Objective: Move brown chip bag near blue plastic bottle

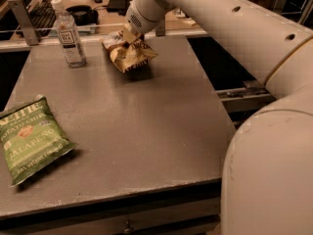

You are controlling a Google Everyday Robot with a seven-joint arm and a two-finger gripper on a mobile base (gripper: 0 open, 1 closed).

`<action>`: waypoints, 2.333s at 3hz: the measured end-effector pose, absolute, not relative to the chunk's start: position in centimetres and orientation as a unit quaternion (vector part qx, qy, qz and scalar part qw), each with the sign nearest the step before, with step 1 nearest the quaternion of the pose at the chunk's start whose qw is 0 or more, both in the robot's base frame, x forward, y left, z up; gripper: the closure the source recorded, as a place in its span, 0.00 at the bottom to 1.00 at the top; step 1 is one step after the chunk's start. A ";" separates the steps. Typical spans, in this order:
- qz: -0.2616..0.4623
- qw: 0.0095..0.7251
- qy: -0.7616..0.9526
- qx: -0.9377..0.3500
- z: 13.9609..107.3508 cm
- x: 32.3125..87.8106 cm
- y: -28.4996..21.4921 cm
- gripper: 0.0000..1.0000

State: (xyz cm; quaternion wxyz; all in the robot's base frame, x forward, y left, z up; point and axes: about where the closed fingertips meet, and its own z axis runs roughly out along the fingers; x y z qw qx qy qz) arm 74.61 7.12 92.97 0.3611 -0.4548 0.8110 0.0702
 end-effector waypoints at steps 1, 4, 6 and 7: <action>0.084 0.366 0.805 -0.460 93.3 74.0 8.5 1.00; 0.106 0.352 0.804 -0.467 92.7 73.1 10.5 0.35; 0.136 0.372 0.798 -0.454 94.2 71.5 8.1 0.00; 0.173 0.403 0.779 -0.448 95.2 69.5 4.4 0.00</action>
Offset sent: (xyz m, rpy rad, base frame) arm -0.0174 0.0371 0.0054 0.0503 0.0291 0.0616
